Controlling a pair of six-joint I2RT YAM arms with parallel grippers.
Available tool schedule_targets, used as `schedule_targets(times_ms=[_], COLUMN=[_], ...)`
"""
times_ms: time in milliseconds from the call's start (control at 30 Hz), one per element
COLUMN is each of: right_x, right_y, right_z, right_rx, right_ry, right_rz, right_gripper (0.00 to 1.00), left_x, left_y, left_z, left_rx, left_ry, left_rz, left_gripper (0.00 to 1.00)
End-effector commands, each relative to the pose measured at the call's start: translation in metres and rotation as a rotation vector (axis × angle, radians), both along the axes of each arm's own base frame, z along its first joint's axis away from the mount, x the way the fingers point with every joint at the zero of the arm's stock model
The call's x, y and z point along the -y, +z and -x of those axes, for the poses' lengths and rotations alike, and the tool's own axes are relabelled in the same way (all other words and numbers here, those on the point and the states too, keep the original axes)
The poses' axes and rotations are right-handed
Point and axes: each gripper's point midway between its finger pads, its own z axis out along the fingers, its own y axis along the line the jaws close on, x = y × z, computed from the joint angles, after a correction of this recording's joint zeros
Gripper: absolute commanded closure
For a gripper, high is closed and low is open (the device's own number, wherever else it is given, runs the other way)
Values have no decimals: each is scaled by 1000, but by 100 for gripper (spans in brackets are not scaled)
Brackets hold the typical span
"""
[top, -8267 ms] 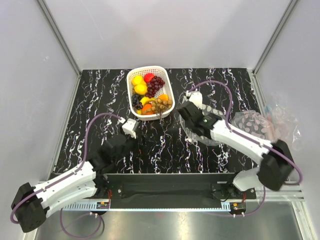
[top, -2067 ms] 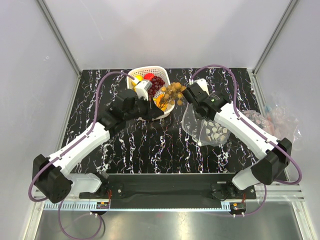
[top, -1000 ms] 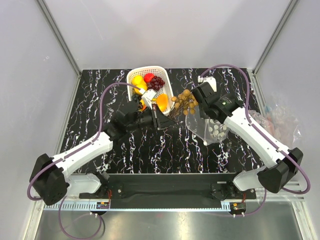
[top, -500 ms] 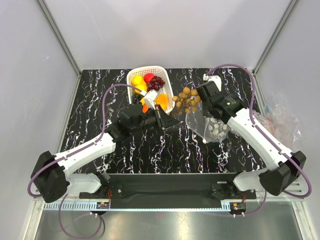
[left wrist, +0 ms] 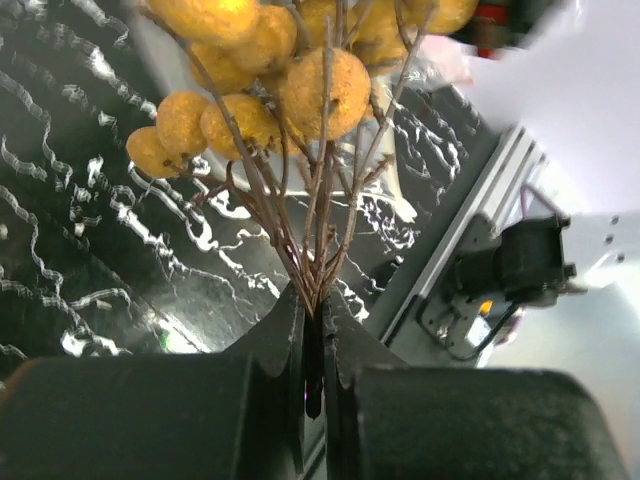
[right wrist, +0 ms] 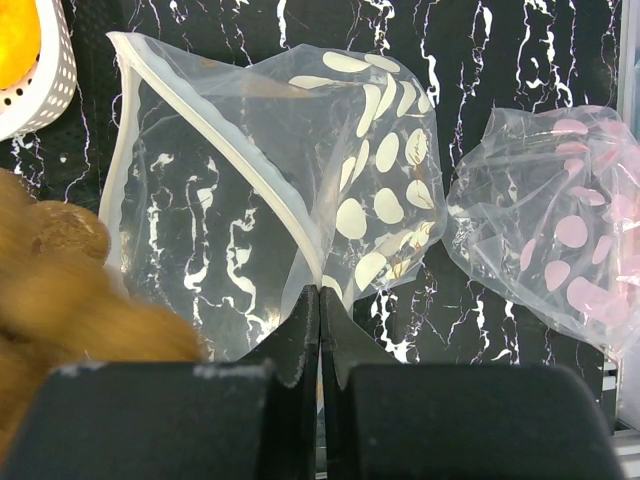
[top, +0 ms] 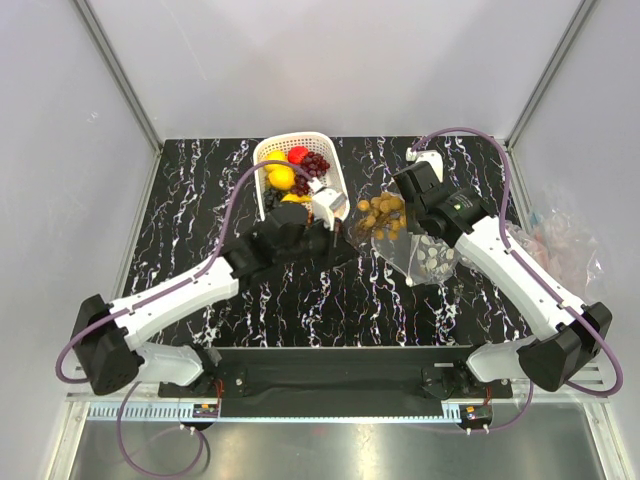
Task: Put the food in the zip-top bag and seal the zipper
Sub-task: Place the fake fruit in the zipper food storage bag.
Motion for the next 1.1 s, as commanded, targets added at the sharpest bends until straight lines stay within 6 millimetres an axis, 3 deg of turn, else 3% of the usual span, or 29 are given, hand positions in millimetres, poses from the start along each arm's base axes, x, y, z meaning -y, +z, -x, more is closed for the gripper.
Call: schedule_targets(times_ms=[0,233,633,800,1067], right_x=[-1,-1,-2,-6,-12], right_y=[11,20,22,17,14], right_z=[-4,-2,-2,2,8], right_rx=[27,42,33,-2,-37], right_ry=[13,26,45,76,116], right_rz=[-15,-24,-20,-22,-46], right_gripper=[100,100,100,100,100], left_x=[11,9,2,2,4], left_y=[17,-2,-10,-20,-5], left_z=[-3,-6,-7,-17,-29], left_rx=[198,299,358,431,525], left_ry=[-64,-55,-78,-77,-53], left_rz=[-112,-340,-405,-536,-583], left_gripper=[100,100,100,100,100])
